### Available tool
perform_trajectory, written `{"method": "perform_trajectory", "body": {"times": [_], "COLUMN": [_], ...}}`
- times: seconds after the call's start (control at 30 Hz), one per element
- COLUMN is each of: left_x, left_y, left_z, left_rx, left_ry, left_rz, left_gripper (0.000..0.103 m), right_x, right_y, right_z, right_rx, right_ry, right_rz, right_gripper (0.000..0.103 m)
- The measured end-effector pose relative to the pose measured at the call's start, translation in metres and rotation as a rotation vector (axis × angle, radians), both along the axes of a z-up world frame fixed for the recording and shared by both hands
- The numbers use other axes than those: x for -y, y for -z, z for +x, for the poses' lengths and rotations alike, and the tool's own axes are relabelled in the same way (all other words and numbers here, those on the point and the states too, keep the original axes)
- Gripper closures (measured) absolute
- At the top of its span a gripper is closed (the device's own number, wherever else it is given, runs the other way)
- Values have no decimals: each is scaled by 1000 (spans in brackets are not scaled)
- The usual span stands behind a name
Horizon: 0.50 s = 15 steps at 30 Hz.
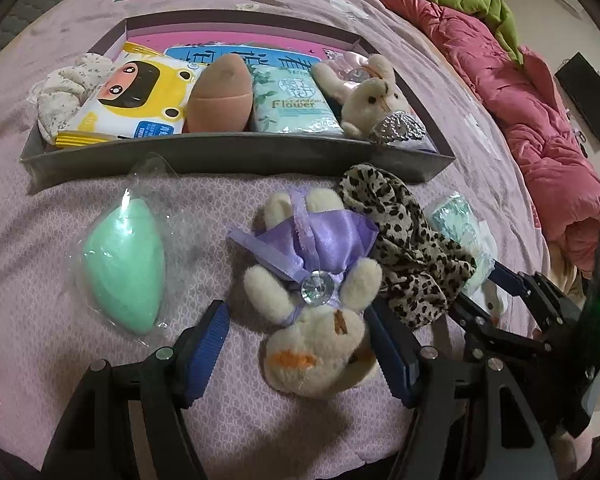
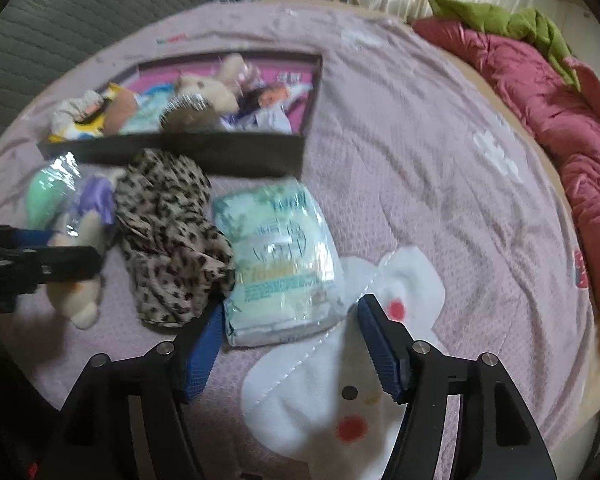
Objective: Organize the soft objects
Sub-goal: 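Grasp the purple-dress bunny with the left tool while the right grasps the tissue pack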
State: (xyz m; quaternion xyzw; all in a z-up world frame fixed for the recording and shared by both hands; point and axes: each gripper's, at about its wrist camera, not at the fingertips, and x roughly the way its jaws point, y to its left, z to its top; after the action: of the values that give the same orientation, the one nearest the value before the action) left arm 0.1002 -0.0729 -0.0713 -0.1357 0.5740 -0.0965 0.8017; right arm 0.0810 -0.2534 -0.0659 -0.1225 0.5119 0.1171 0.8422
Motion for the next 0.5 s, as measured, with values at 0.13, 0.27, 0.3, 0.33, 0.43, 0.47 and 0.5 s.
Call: {"method": "perform_trajectory", "body": {"times": [0.13,0.27,0.3,0.33,0.43,0.47,0.5], "left_x": [3,4,4,4,3,2,2], "left_y": [-1,-1,-1,-1,-1,-1,0], "left_z": [0,2,2,2,1,0,0], "left_rx": [-3,-4,-5,-4,-1,-1,-2], "left_ry": [9,7,6,7,6,5,3], "left_rz": [0,-4,-6,-7,-13,-15,-15], "left_gripper": [33,33,33,33,33,33,33], "right_x": [-7,-15,-13,-10,-1,1,3], "right_y": [-2,-2,-2,1,1,1,-1], "right_z": [3,5,5,7,7,7,7], "right_rx": [-7,-63,-57,-74,-63,-59,-52], "right_ry": [-45,-152,-151,-143,-125,-122,-117], "right_rz": [-45,-149,-149,-128,-82,-73,-58], "right_gripper": [35,35,35,35,35,39,49]}}
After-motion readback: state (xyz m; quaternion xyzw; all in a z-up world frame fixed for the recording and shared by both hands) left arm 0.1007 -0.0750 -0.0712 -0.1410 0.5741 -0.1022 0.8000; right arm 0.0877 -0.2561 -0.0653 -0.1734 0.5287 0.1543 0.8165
